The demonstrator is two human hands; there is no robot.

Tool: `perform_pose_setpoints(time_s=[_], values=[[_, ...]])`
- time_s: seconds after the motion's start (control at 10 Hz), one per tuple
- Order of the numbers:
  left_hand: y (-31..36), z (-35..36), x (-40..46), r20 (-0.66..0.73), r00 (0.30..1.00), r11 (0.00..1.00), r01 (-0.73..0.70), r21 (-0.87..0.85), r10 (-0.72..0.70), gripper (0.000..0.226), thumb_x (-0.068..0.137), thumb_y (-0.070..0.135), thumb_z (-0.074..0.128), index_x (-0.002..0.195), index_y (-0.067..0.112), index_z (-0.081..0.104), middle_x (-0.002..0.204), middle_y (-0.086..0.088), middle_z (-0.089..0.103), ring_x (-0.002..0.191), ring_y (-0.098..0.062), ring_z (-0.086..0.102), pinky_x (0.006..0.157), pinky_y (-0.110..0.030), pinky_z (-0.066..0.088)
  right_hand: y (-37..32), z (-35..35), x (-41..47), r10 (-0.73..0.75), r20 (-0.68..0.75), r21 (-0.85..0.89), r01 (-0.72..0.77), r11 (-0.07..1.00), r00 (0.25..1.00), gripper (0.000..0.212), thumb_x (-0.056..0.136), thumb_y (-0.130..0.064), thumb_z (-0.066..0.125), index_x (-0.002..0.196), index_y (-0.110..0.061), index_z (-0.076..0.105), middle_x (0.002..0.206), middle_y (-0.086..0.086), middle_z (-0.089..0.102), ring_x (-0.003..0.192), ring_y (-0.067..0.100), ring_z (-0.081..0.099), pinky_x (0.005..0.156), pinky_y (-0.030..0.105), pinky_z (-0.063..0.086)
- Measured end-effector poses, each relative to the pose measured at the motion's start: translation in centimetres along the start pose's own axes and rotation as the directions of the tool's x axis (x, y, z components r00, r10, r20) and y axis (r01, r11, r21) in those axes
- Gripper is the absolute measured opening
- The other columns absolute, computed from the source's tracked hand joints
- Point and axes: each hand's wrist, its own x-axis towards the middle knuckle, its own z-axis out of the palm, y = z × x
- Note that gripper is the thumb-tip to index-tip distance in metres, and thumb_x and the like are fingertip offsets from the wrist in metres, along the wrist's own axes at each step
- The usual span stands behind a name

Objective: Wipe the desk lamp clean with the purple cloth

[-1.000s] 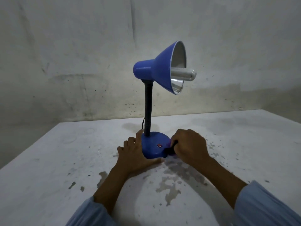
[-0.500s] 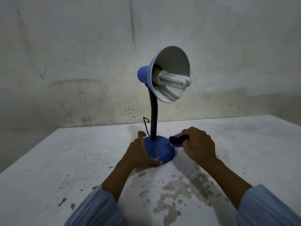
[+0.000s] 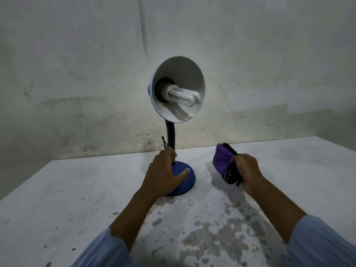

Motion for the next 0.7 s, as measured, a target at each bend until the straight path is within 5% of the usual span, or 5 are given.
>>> perform_pose_setpoints(time_s=[0.1,0.3,0.4,0.5,0.7], values=[[2.1,1.5,0.8,0.102,0.991,0.996,-0.084,-0.023,0.086,0.024,0.082,0.030,0.065,0.094,0.018,0.049,0.092,-0.001,0.057,0.083,-0.015,0.053,0.078,-0.038,0.048,0.0,-1.2,2.0,0.088,-0.060,0.086,-0.083,0.993,0.994,0.008,0.083,-0.005,0.053,0.076,-0.008,0.056,0.072,0.009,0.057,0.061,0.025,0.055,0.053,0.027,0.039],[4.9,6.6,3.5,0.300,0.949,0.994,-0.108,0.031,0.094,0.041,0.086,0.037,0.059,0.121,0.018,0.048,0.122,-0.002,0.052,0.111,-0.016,0.048,0.091,-0.028,0.040,0.1,-2.5,6.0,0.078,-0.086,0.003,-0.078,0.997,0.993,0.008,0.084,0.000,0.050,0.086,0.001,0.058,0.076,0.012,0.056,0.066,0.026,0.056,0.060,0.032,0.045],[5.5,8.4,4.3,0.397,0.916,0.987,-0.113,0.117,0.058,0.047,0.088,0.038,0.056,0.128,0.018,0.042,0.130,-0.005,0.047,0.119,-0.021,0.044,0.099,-0.034,0.036,1.2,-2.4,7.5,-0.058,-0.033,-0.476,0.036,0.879,0.998,0.029,0.086,-0.011,0.053,0.115,-0.010,0.054,0.105,0.014,0.059,0.097,0.031,0.056,0.084,0.038,0.047],[5.7,8.9,4.2,0.466,0.885,0.972,-0.129,0.196,0.023,0.053,0.089,0.039,0.053,0.134,0.018,0.036,0.136,-0.006,0.043,0.124,-0.023,0.040,0.103,-0.035,0.031,2.1,-2.7,7.3,-0.227,-0.095,-0.846,0.041,0.532,0.969,0.033,0.087,-0.031,0.056,0.119,-0.024,0.052,0.121,0.010,0.053,0.113,0.032,0.046,0.090,0.039,0.040],[5.5,6.4,3.4,0.457,0.889,0.979,-0.103,0.177,0.011,0.051,0.089,0.038,0.054,0.133,0.017,0.038,0.134,-0.005,0.044,0.122,-0.022,0.041,0.101,-0.035,0.034,1.1,-3.6,5.6,-0.404,-0.043,-0.835,0.189,0.517,0.914,0.030,0.088,-0.032,0.052,0.116,-0.023,0.054,0.124,0.009,0.052,0.112,0.032,0.047,0.090,0.042,0.036]])
